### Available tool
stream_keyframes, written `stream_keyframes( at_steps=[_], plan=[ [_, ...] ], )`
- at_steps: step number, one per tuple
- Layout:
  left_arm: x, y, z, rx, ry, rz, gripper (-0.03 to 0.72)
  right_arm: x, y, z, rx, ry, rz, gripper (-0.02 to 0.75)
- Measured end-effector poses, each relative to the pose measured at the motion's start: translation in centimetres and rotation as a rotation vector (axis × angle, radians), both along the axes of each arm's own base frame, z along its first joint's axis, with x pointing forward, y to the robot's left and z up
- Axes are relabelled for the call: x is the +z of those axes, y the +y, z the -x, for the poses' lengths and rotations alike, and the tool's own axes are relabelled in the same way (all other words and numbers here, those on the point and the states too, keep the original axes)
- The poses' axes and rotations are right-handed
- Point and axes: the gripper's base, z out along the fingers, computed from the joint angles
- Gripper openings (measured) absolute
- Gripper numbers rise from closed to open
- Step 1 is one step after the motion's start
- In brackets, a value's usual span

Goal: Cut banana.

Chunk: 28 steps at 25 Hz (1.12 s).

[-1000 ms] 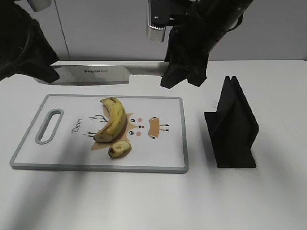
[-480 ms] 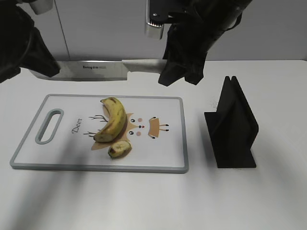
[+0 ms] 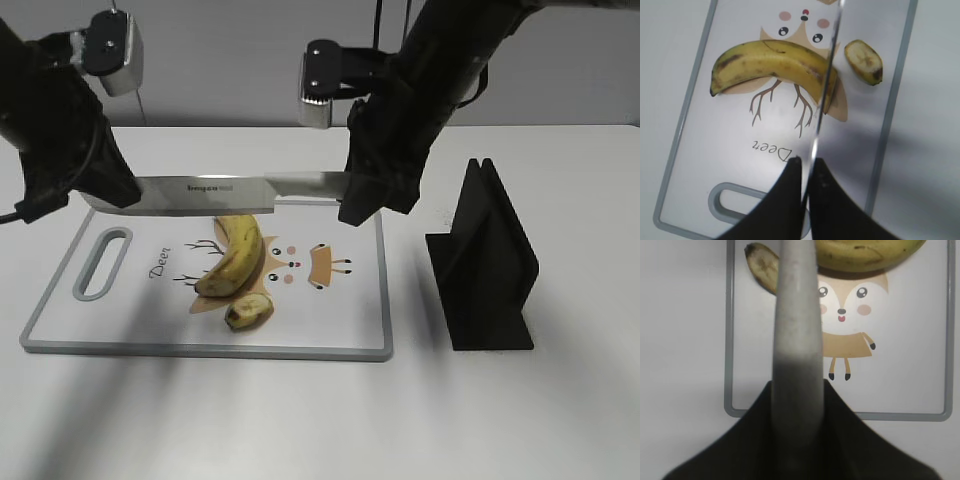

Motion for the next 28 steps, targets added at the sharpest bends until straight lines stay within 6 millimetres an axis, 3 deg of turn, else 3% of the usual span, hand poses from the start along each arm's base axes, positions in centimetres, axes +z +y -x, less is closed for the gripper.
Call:
stream_keyframes(
  at_steps=[10,28],
  plan=[
    [-3.6,-0.4,-0.7,0.003,0.047,-0.040,0.017,-4.1,1.4,-0.1,0.007,0.041,0.125,0.161],
    [-6.4,-1.2,-1.7,0.000,0.064,-0.069,0.016,-6.8,1.4,-0.5,-0.004,0.061,0.176,0.161]
  ],
)
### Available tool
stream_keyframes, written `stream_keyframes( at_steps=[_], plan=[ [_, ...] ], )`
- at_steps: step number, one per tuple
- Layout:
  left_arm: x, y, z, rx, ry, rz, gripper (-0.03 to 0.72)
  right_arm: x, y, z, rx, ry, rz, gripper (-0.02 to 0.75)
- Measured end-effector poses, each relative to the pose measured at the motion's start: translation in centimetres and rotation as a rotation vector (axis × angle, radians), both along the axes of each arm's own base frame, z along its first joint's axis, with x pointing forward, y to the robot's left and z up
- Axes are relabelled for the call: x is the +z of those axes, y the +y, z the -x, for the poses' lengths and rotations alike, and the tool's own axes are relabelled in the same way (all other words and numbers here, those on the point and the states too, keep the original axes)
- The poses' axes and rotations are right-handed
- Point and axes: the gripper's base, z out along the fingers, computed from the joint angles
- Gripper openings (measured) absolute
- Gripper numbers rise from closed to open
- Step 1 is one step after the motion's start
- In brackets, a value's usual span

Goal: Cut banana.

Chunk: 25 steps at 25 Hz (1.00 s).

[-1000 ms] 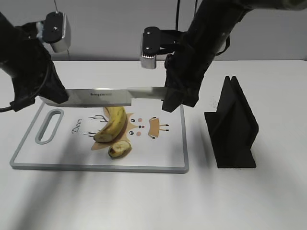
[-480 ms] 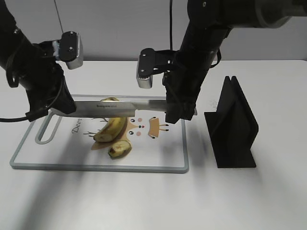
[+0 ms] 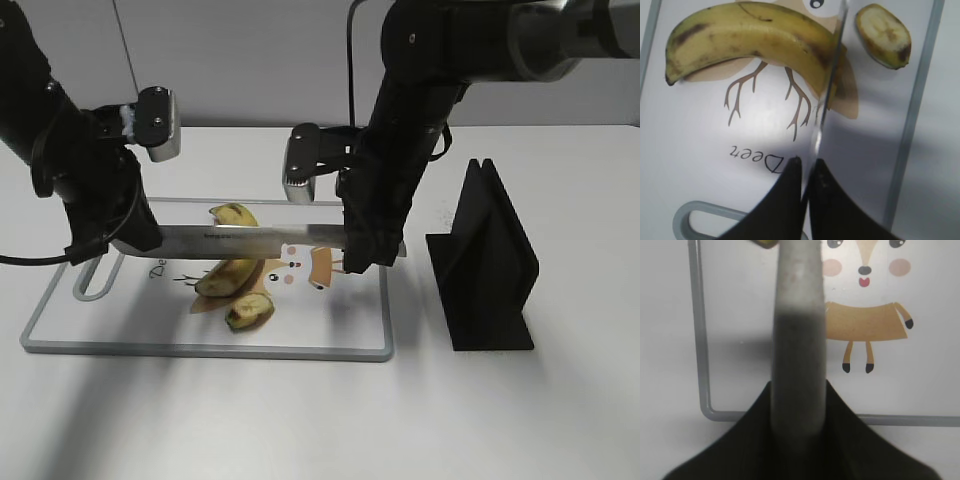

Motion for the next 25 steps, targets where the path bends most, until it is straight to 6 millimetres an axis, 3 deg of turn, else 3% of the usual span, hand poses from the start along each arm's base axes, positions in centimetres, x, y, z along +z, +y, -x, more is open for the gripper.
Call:
stream_keyframes(
  at_steps=[14,25],
  plan=[
    [-0.2,0.0,-0.2,0.003,-0.017,-0.007,0.016,-0.6,0.1,-0.3,-0.005,-0.015,-0.002,0.161],
    [-1.6,-0.1,-0.5,0.012,0.025,-0.002,0.016,-1.2,0.1,-0.3,-0.007,0.004,0.010,0.161]
  ],
)
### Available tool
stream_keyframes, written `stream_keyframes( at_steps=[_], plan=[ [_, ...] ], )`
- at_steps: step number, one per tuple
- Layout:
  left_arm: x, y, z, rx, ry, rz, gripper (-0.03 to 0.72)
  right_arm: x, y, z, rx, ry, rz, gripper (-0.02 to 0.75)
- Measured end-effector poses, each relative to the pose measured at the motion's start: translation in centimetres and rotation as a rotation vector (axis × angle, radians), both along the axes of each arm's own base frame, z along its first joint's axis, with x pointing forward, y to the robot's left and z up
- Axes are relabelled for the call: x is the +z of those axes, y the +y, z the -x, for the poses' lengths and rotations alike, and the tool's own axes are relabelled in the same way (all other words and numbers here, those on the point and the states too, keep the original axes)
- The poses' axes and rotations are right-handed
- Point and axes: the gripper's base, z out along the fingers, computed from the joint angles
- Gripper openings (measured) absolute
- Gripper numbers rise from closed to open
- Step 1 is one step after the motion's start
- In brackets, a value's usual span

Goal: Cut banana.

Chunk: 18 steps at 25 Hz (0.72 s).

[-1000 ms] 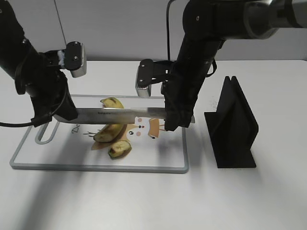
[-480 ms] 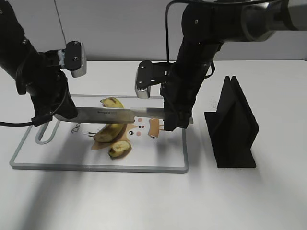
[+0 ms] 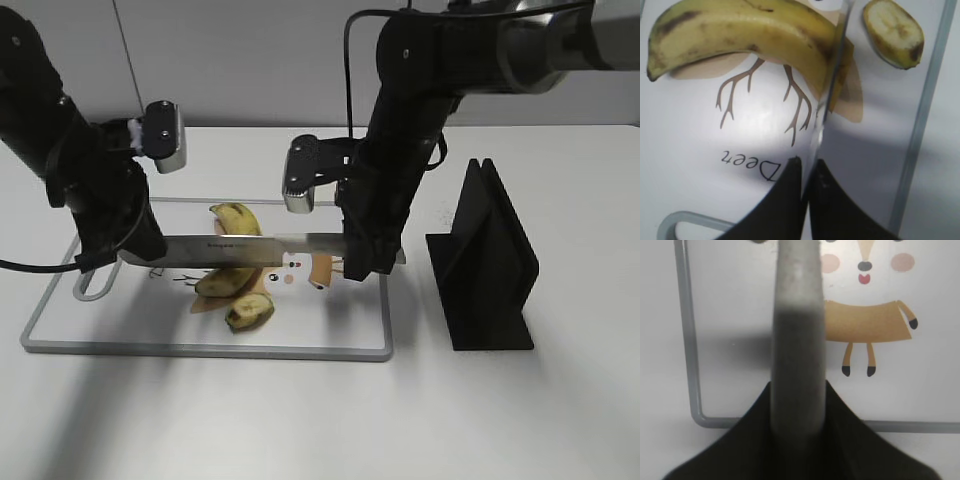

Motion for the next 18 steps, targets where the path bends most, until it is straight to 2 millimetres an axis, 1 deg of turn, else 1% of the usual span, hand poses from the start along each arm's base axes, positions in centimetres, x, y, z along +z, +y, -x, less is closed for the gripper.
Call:
stream_keyframes(
  at_steps=[4,14,18],
  plan=[
    [-0.5,-0.1,-0.1,0.006,0.020,0.006,0.016,-0.3,0.0,0.0,0.001,0.006,0.007,0.161],
    [-1.4,-0.3,-0.4,0.010,0.036,0.011,0.017,-2.0,-0.1,-0.3,0.002,0.031,0.031,0.161],
    [-1.9,-0.3,-0.6,0.012,0.047,0.011,0.020,-2.2,-0.1,-0.4,0.002,0.026,0.032,0.161]
  ],
)
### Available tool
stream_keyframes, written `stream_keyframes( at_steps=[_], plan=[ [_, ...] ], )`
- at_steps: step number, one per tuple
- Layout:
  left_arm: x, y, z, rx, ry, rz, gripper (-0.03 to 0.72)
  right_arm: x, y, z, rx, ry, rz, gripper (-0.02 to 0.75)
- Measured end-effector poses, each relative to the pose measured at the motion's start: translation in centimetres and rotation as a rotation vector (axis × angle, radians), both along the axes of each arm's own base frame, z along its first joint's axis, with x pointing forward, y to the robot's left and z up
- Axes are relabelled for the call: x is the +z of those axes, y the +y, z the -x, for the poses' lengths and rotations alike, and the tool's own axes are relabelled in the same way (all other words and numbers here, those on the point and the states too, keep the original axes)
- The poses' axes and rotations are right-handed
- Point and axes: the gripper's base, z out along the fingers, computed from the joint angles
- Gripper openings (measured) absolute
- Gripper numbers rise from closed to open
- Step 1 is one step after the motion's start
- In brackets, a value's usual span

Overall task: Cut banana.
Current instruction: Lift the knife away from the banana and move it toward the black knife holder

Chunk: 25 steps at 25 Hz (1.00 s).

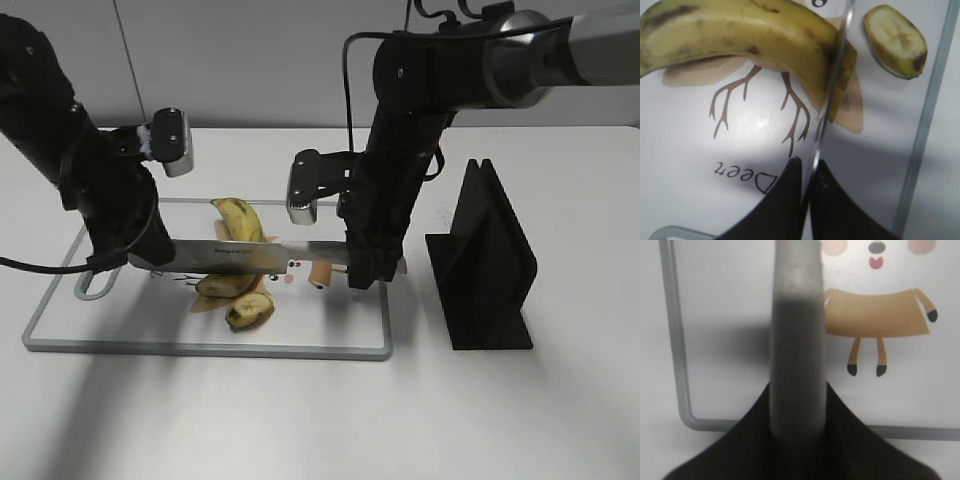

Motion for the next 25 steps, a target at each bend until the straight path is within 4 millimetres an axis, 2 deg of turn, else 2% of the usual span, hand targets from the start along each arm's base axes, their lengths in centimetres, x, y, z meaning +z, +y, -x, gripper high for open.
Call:
stream_keyframes(
  at_steps=[7,9,11,17,25],
  plan=[
    [-0.9,0.2,-0.4,0.032,-0.062,-0.009,0.030,-0.9,0.1,-0.5,-0.011,-0.025,-0.008,0.161],
    [-2.6,0.3,-0.5,0.057,-0.072,-0.024,0.032,-2.2,0.3,-0.8,-0.014,-0.032,-0.006,0.164],
    [-2.9,0.5,-0.4,0.069,-0.084,-0.028,0.032,-2.3,0.3,-0.9,-0.015,-0.036,-0.014,0.164],
    [-2.7,0.5,-0.4,0.071,-0.105,-0.029,0.032,-2.3,0.4,-0.9,-0.016,-0.036,-0.016,0.164],
    [-1.1,0.5,0.2,0.053,-0.141,-0.031,0.032,-1.0,0.5,-0.6,-0.021,-0.055,-0.041,0.164]
  ],
)
